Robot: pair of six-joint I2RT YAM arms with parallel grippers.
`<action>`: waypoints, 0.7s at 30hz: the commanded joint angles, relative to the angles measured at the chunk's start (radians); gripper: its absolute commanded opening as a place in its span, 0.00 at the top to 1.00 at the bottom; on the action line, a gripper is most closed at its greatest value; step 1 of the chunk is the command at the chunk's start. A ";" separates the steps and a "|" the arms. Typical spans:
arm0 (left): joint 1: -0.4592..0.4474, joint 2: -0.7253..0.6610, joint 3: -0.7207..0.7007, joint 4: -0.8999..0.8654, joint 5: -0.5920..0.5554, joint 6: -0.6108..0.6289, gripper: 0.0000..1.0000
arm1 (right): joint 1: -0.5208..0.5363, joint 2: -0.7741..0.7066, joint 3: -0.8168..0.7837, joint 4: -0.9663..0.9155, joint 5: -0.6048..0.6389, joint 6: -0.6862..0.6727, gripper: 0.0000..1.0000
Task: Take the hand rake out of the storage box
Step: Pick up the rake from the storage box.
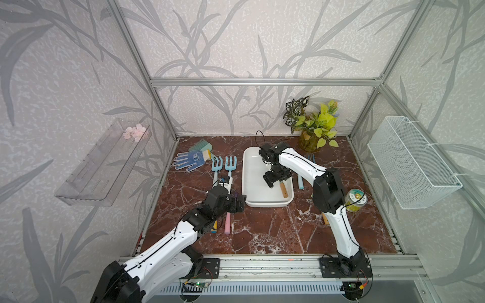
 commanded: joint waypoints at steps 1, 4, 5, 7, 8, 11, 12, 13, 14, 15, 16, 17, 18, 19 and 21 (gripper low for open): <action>-0.002 -0.011 -0.019 0.018 0.005 0.013 0.01 | 0.002 0.040 0.047 -0.047 -0.010 0.021 0.16; -0.003 -0.013 -0.025 0.025 0.003 0.012 0.01 | 0.002 0.065 0.069 -0.053 -0.001 0.040 0.13; -0.002 -0.014 -0.027 0.028 0.004 0.012 0.01 | 0.002 0.073 0.078 -0.058 0.005 0.044 0.12; -0.003 -0.021 -0.032 0.032 0.001 0.012 0.01 | 0.002 0.087 0.091 -0.065 0.014 0.051 0.10; -0.002 -0.025 -0.035 0.034 0.000 0.012 0.01 | 0.000 0.093 0.094 -0.064 0.014 0.055 0.09; -0.003 -0.034 -0.048 0.052 -0.008 0.009 0.01 | -0.003 0.112 0.108 -0.070 -0.010 0.062 0.06; -0.002 -0.034 -0.050 0.055 -0.007 0.009 0.01 | -0.001 0.117 0.111 -0.073 -0.018 0.065 0.05; -0.001 -0.033 -0.050 0.056 -0.007 0.009 0.01 | -0.002 0.121 0.110 -0.073 -0.023 0.067 0.05; -0.002 -0.030 -0.048 0.057 -0.006 0.011 0.01 | -0.002 0.121 0.107 -0.071 -0.025 0.071 0.04; -0.002 -0.027 -0.047 0.056 -0.004 0.011 0.01 | -0.003 0.123 0.102 -0.068 -0.029 0.072 0.03; -0.003 -0.025 -0.045 0.056 -0.003 0.011 0.01 | -0.004 0.123 0.095 -0.062 -0.034 0.074 0.03; -0.002 -0.024 -0.044 0.056 -0.002 0.013 0.01 | -0.003 0.124 0.089 -0.056 -0.040 0.075 0.03; -0.003 -0.021 -0.044 0.056 -0.001 0.012 0.01 | -0.003 0.125 0.083 -0.049 -0.049 0.077 0.03; -0.001 -0.020 -0.044 0.057 0.000 0.012 0.01 | -0.004 0.126 0.078 -0.043 -0.063 0.079 0.03; -0.002 -0.017 -0.042 0.057 0.000 0.012 0.01 | -0.006 0.127 0.072 -0.026 -0.095 0.079 0.03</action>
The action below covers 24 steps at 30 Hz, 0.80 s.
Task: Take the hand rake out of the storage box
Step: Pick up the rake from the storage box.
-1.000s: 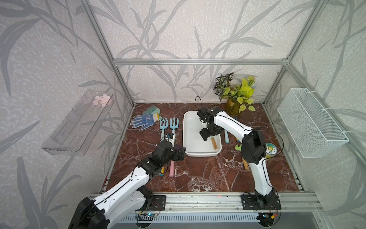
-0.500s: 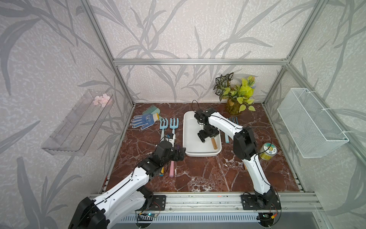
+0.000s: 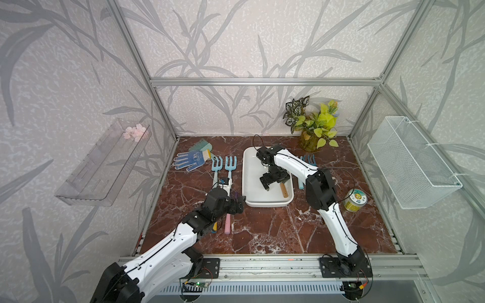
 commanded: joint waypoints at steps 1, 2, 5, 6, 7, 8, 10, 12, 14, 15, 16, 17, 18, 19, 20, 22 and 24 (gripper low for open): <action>-0.003 0.006 -0.003 0.021 0.001 0.012 0.01 | -0.005 0.019 -0.013 0.014 -0.069 0.016 0.03; -0.003 0.008 -0.001 0.021 0.001 0.012 0.01 | -0.005 0.022 -0.015 0.022 -0.088 0.017 0.04; -0.002 0.011 0.001 0.021 0.001 0.012 0.01 | -0.004 0.022 -0.020 0.042 -0.129 0.012 0.07; -0.002 0.008 0.001 0.019 0.001 0.012 0.02 | -0.004 0.020 -0.025 0.050 -0.142 0.011 0.07; -0.002 0.007 0.001 0.019 0.001 0.012 0.02 | -0.004 0.018 -0.030 0.060 -0.161 0.008 0.09; -0.002 0.006 -0.001 0.019 0.000 0.012 0.02 | -0.005 0.017 -0.036 0.071 -0.182 0.007 0.10; -0.002 0.005 -0.002 0.021 0.000 0.012 0.02 | -0.005 0.009 -0.050 0.097 -0.222 0.005 0.11; -0.002 0.009 0.000 0.021 0.002 0.012 0.02 | -0.002 -0.001 -0.061 0.116 -0.248 0.004 0.12; -0.002 0.015 0.002 0.021 0.002 0.012 0.02 | 0.000 -0.005 -0.065 0.125 -0.258 0.003 0.14; -0.001 0.017 0.003 0.021 0.001 0.013 0.02 | -0.001 -0.006 -0.064 0.123 -0.256 0.002 0.14; -0.002 0.019 0.004 0.021 0.003 0.012 0.02 | 0.000 -0.005 -0.064 0.118 -0.248 0.002 0.15; -0.002 0.019 0.004 0.021 0.002 0.012 0.02 | 0.000 -0.007 -0.064 0.114 -0.234 0.003 0.15; -0.002 0.020 0.004 0.020 0.003 0.012 0.02 | 0.000 -0.007 -0.063 0.108 -0.219 0.003 0.15; -0.003 0.019 0.003 0.020 0.002 0.012 0.02 | -0.002 -0.004 -0.063 0.102 -0.203 0.004 0.15; -0.001 0.018 0.004 0.021 0.003 0.012 0.02 | -0.001 -0.002 -0.063 0.095 -0.188 0.006 0.16; -0.003 0.018 0.004 0.021 0.002 0.013 0.02 | -0.003 -0.002 -0.065 0.090 -0.168 0.009 0.22; -0.002 0.019 0.004 0.022 0.004 0.014 0.02 | -0.003 -0.004 -0.065 0.088 -0.157 0.010 0.29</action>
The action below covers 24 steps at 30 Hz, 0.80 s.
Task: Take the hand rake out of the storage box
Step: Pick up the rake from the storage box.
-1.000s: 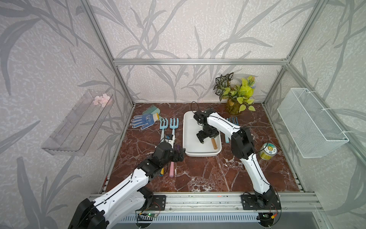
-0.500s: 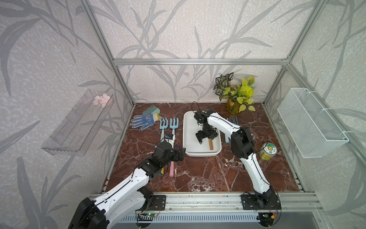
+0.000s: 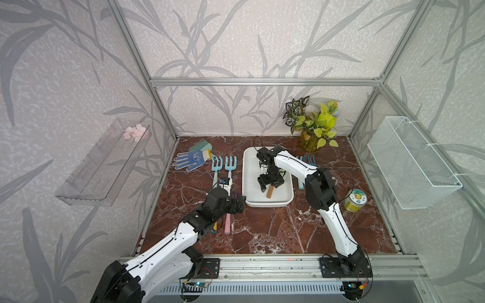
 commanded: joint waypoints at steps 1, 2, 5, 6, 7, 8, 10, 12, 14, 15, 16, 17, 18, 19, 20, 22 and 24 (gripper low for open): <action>-0.002 0.003 0.003 0.012 0.004 0.014 0.02 | 0.002 -0.005 -0.012 -0.009 0.030 0.000 0.33; -0.003 0.003 0.003 0.014 0.004 0.014 0.02 | 0.002 -0.007 -0.012 -0.009 0.029 0.000 0.38; -0.003 0.001 0.003 0.012 0.004 0.014 0.02 | 0.007 -0.017 -0.011 -0.001 0.033 -0.010 0.44; -0.002 0.001 0.003 0.012 0.005 0.014 0.02 | 0.010 -0.019 -0.010 0.001 0.033 -0.016 0.47; -0.002 0.001 0.003 0.012 0.004 0.014 0.02 | 0.014 -0.022 -0.009 0.001 0.034 -0.024 0.49; -0.003 0.002 0.003 0.013 0.004 0.015 0.02 | 0.020 -0.024 -0.005 0.001 0.037 -0.031 0.51; -0.003 0.002 0.003 0.014 0.004 0.015 0.02 | 0.026 -0.027 0.001 -0.003 0.048 -0.044 0.56; -0.002 0.002 0.003 0.013 0.004 0.014 0.02 | 0.033 -0.031 0.004 -0.005 0.062 -0.056 0.61; -0.002 0.001 0.003 0.013 0.004 0.014 0.02 | 0.039 -0.037 0.002 -0.008 0.074 -0.069 0.64; -0.001 0.002 0.003 0.014 0.004 0.014 0.02 | 0.042 -0.041 0.002 -0.008 0.082 -0.075 0.65; -0.003 0.003 0.003 0.013 0.004 0.014 0.02 | 0.046 -0.044 0.001 -0.008 0.090 -0.080 0.65; -0.002 0.002 0.003 0.013 0.004 0.014 0.02 | 0.049 -0.050 -0.003 -0.007 0.098 -0.083 0.67; -0.001 0.003 0.003 0.014 0.004 0.014 0.02 | 0.050 -0.055 -0.007 -0.004 0.103 -0.089 0.68; -0.002 0.003 0.003 0.015 0.005 0.014 0.02 | 0.050 -0.061 -0.013 0.003 0.106 -0.092 0.68; -0.002 0.004 0.003 0.014 0.004 0.014 0.02 | 0.050 -0.065 -0.016 0.004 0.110 -0.095 0.67; -0.002 0.006 0.005 0.015 0.004 0.014 0.02 | 0.051 -0.074 -0.025 0.014 0.118 -0.099 0.57; -0.002 0.007 0.005 0.013 0.005 0.014 0.02 | 0.053 -0.096 -0.047 0.035 0.128 -0.102 0.40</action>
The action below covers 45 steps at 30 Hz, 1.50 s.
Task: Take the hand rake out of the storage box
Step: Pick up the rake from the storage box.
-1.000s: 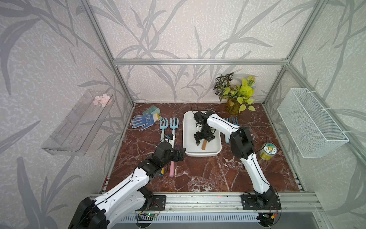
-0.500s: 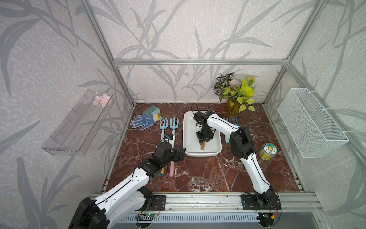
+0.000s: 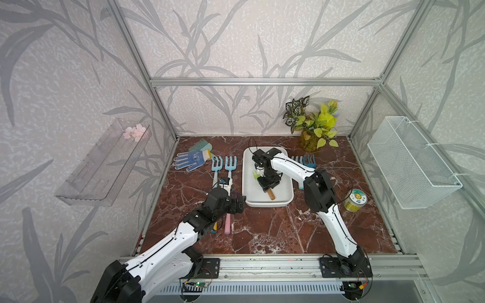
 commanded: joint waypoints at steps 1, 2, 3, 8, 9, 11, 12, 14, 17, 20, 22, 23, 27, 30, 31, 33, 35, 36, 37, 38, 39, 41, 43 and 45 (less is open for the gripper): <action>-0.002 0.005 0.005 0.013 0.004 0.014 0.02 | 0.008 -0.088 -0.040 0.033 0.037 -0.022 0.37; -0.002 0.005 0.005 0.013 0.004 0.014 0.02 | 0.012 -0.114 -0.069 0.061 0.047 -0.026 0.31; -0.002 0.006 0.006 0.013 0.005 0.014 0.02 | 0.017 -0.138 -0.094 0.088 0.054 -0.031 0.28; -0.002 0.010 0.008 0.015 0.007 0.014 0.03 | 0.042 -0.249 -0.226 0.215 0.126 -0.079 0.25; -0.001 0.011 0.008 0.015 0.006 0.014 0.03 | 0.043 -0.264 -0.246 0.234 0.139 -0.084 0.25; -0.001 0.015 0.010 0.015 0.004 0.014 0.03 | 0.043 -0.294 -0.299 0.290 0.145 -0.088 0.25; 0.000 0.018 0.010 0.015 0.003 0.012 0.03 | 0.043 -0.304 -0.318 0.314 0.143 -0.090 0.25; -0.001 0.023 0.013 0.015 0.003 0.012 0.03 | 0.043 -0.311 -0.350 0.358 0.129 -0.095 0.25; -0.001 0.031 0.018 0.011 0.002 0.012 0.03 | 0.041 -0.276 -0.336 0.361 0.099 -0.117 0.28; -0.001 0.035 0.021 0.012 0.001 0.011 0.03 | 0.042 -0.230 -0.300 0.343 0.094 -0.126 0.31; 0.000 0.037 0.020 0.010 0.000 0.011 0.03 | 0.040 -0.214 -0.293 0.349 0.088 -0.126 0.32; 0.000 0.037 0.021 0.011 -0.001 0.011 0.03 | 0.038 -0.210 -0.293 0.355 0.083 -0.123 0.32; 0.000 0.038 0.021 0.010 -0.004 0.009 0.03 | 0.021 -0.193 -0.286 0.353 0.066 -0.108 0.32; -0.001 0.041 0.025 0.009 -0.004 0.009 0.03 | 0.013 -0.183 -0.281 0.347 0.053 -0.108 0.33; 0.000 0.041 0.025 0.010 -0.002 0.009 0.03 | 0.012 -0.181 -0.281 0.347 0.052 -0.107 0.33; 0.001 0.045 0.024 0.010 -0.003 0.009 0.03 | 0.013 -0.176 -0.282 0.344 0.047 -0.107 0.37; 0.001 0.048 0.026 0.010 -0.001 0.009 0.03 | 0.012 -0.170 -0.282 0.341 0.041 -0.107 0.42; 0.000 0.049 0.027 0.010 -0.001 0.009 0.03 | 0.010 -0.167 -0.281 0.338 0.039 -0.105 0.43; 0.000 0.050 0.027 0.008 -0.001 0.009 0.03 | 0.009 -0.164 -0.279 0.337 0.037 -0.104 0.43; 0.000 0.049 0.027 0.009 -0.002 0.009 0.03 | 0.010 -0.159 -0.278 0.332 0.036 -0.103 0.44; 0.000 0.048 0.026 0.008 -0.003 0.009 0.03 | 0.007 -0.156 -0.276 0.330 0.034 -0.103 0.45; 0.000 0.044 0.024 0.008 -0.005 0.008 0.03 | 0.007 -0.149 -0.271 0.325 0.031 -0.100 0.46; 0.001 0.043 0.024 0.009 -0.004 0.007 0.03 | 0.005 -0.141 -0.262 0.317 0.025 -0.098 0.46; 0.001 0.043 0.022 0.010 -0.005 0.007 0.03 | 0.004 -0.130 -0.251 0.307 0.016 -0.098 0.48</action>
